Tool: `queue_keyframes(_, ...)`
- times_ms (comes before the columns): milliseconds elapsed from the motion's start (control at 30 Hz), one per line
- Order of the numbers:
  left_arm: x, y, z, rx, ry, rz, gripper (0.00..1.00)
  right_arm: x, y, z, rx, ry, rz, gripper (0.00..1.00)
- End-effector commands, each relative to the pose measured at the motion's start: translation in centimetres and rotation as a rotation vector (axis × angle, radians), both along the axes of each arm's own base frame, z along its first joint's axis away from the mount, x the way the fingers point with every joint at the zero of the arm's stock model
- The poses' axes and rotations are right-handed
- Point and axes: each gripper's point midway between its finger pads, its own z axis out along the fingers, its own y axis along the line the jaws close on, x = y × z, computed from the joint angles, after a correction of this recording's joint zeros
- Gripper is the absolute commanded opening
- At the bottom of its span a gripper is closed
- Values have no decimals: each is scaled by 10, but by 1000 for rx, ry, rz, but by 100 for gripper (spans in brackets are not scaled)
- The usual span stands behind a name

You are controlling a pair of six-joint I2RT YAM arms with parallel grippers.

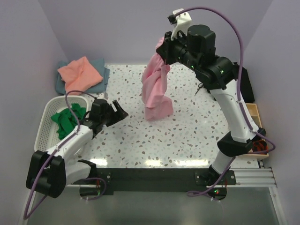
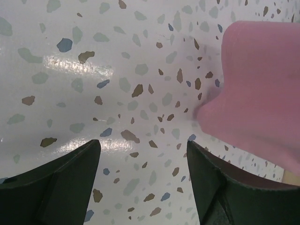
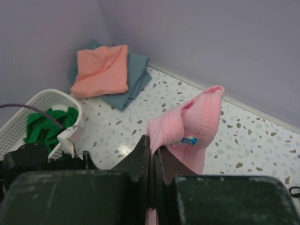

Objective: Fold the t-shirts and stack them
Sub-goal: Flatten out the tshirt

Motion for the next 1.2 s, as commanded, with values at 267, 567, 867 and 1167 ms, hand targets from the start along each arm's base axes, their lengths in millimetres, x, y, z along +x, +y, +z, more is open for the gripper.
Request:
queue_keyframes(267,12,16,47,22,-123,96,80,-68,-7,-94,-31,232,99,0)
queue_keyframes(567,-1,38,75,123,-168,123,82,-233,-51,-279,-29,789,82,59)
queue_keyframes(867,3,19,43,81,-95,41,80,-189,-88,-252,-172,549,-125,87)
queue_keyframes(1167,14,6,18,117,-60,-72,80,-200,-33,-328,-259,732,36,80)
